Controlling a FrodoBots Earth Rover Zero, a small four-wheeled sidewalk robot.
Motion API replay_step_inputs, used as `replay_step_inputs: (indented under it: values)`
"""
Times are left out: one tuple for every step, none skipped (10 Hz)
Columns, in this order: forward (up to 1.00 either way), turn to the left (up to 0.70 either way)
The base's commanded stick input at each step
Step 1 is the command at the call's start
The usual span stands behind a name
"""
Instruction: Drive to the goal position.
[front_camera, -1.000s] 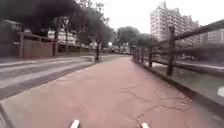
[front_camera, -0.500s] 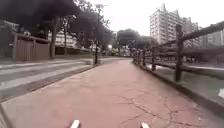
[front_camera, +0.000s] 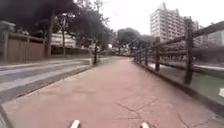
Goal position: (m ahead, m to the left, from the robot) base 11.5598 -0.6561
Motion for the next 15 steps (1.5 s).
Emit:
replay_step_inputs:
  values:
    - [0.7,0.0]
    - [0.7,0.0]
    - [0.7,0.0]
    - [0.7,0.0]
    - [0.7,0.0]
    - [0.7,0.0]
    - [0.7,0.0]
    - [0.7,0.0]
    - [0.7,0.0]
    - [0.7,0.0]
    - [0.7,0.0]
    - [0.7,0.0]
    - [0.7,0.0]
    - [0.7,0.0]
    - [0.7,0.0]
